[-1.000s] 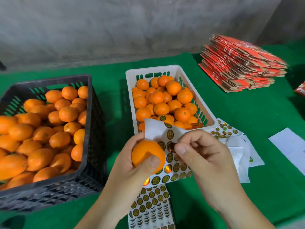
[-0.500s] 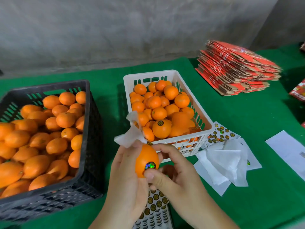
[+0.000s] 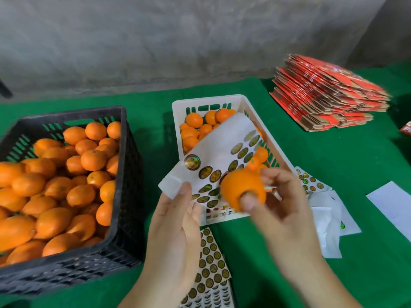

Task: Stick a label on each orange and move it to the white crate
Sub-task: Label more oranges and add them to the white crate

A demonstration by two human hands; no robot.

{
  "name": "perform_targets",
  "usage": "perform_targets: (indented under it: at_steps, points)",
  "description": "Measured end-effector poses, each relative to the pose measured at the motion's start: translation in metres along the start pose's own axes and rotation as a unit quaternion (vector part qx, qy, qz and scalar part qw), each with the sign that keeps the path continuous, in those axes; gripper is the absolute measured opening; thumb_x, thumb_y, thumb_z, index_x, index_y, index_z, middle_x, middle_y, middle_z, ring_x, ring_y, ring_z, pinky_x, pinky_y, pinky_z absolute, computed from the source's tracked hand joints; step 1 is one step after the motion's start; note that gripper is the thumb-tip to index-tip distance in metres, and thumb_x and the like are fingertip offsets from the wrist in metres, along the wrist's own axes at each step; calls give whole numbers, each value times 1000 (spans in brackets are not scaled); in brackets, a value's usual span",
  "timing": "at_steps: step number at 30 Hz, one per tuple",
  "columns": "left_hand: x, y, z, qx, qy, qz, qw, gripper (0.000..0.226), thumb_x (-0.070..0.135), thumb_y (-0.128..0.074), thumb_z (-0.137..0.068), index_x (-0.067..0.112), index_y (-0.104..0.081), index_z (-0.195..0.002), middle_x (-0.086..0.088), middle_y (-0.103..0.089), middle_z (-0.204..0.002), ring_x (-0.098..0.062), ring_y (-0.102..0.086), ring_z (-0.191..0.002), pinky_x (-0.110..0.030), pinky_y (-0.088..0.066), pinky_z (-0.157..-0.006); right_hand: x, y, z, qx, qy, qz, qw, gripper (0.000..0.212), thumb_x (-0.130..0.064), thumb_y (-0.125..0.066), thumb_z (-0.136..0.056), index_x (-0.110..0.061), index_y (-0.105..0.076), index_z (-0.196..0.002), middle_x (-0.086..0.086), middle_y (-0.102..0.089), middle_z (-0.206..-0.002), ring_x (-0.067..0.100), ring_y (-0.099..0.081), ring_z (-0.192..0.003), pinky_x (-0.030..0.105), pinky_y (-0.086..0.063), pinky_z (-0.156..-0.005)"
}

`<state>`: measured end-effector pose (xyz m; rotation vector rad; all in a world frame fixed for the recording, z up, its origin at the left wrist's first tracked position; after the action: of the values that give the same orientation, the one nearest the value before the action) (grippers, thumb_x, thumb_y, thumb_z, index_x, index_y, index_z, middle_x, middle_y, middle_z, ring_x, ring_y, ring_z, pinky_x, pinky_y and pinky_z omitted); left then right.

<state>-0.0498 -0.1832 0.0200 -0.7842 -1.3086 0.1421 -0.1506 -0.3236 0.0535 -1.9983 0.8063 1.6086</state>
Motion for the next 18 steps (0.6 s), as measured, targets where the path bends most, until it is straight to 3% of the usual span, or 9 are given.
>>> perform_targets:
  at_steps: [2, 4, 6, 7, 9, 11, 14, 16, 18]
  points:
    - [6, 3, -3, -18, -11, -20, 1000, 32, 31, -55, -96, 42, -72, -122, 12, -70, -133, -5, -64, -125, -23, -53, -99, 11, 20, -37, 57, -34, 18, 998, 59, -52, -87, -80, -33, -58, -128, -7, -65, -123, 15, -71, -99, 41, -62, -89]
    - [11, 10, -10, -32, 1, -8, 999, 34, 32, -61, -99, 37, -68, -132, 3, -65, -143, -14, -61, -133, -40, -44, -110, 26, 37, -63, 45, -118, 82, 989, 81, -58, -76, -81, -30, -44, -150, -1, -49, -149, 12, -62, -123, 53, -49, -112]
    - [17, 14, -16, -81, 30, -13, 996, 41, 36, -65, -100, 31, -62, -140, -3, -60, -149, -22, -57, -138, -52, -34, -115, 38, 49, -66, 18, -172, 151, 973, 98, -77, -68, -79, -37, -31, -161, -7, -33, -163, 14, -43, -146, 57, -36, -122]
    - [20, 15, -19, -117, 41, -41, 991, 43, 37, -62, -103, 29, -58, -145, -5, -58, -151, -26, -55, -140, -55, -34, -115, 41, 49, -62, -17, -167, 133, 977, 98, -84, -65, -79, -43, -31, -160, -13, -34, -164, 12, -41, -149, 57, -33, -123]
    - [23, 20, -25, -176, 70, -121, 974, 43, 36, -53, -108, 27, -52, -149, -8, -58, -151, -31, -55, -139, -56, -41, -114, 43, 33, -45, -165, -148, 14, 975, 92, -85, -61, -83, -44, -34, -160, -13, -44, -163, 14, -44, -149, 56, -32, -124]
    - [28, 26, -34, -175, 71, -187, 964, 36, 34, -51, -109, 28, -58, -144, -8, -64, -143, -31, -61, -132, -55, -47, -108, 40, 15, -26, -263, -142, -74, 951, 82, -71, -64, -92, -28, -45, -158, 6, -53, -158, 28, -49, -147, 54, -38, -121]
    - [43, 34, -55, -149, 25, -261, 954, 22, 38, -60, -102, 30, -72, -119, -3, -77, -118, -21, -73, -109, -35, -60, -93, 38, -1, -16, -204, -147, -47, 967, 38, -45, -74, -95, -30, -72, -130, 5, -74, -132, 28, -70, -123, 51, -54, -107]
    - [67, 49, -75, -93, -102, -382, 914, 21, 44, -60, -99, 28, -72, -105, 1, -76, -95, -13, -71, -83, -15, -54, -77, 40, 0, -13, -175, -131, -46, 975, 31, -37, -76, -93, -29, -76, -123, 4, -77, -126, 25, -73, -118, 49, -57, -104]
    - [95, 84, -104, 30, -209, -561, 800, 26, 47, -53, -99, 28, -69, -108, 6, -74, -90, -11, -67, -81, -19, -50, -72, 44, 4, -12, -132, -182, -143, 964, 50, -45, -92, -75, -26, -77, -120, 9, -76, -127, 30, -73, -117, 57, -55, -104]
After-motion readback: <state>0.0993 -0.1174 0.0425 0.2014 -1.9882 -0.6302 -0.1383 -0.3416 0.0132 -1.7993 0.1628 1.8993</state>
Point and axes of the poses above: each hand's wrist, its own z-axis away from the middle knuckle, its own y-axis out of the back of the hand, x = y × z, the point moved 3 cm from there along -z, towards the middle knuckle
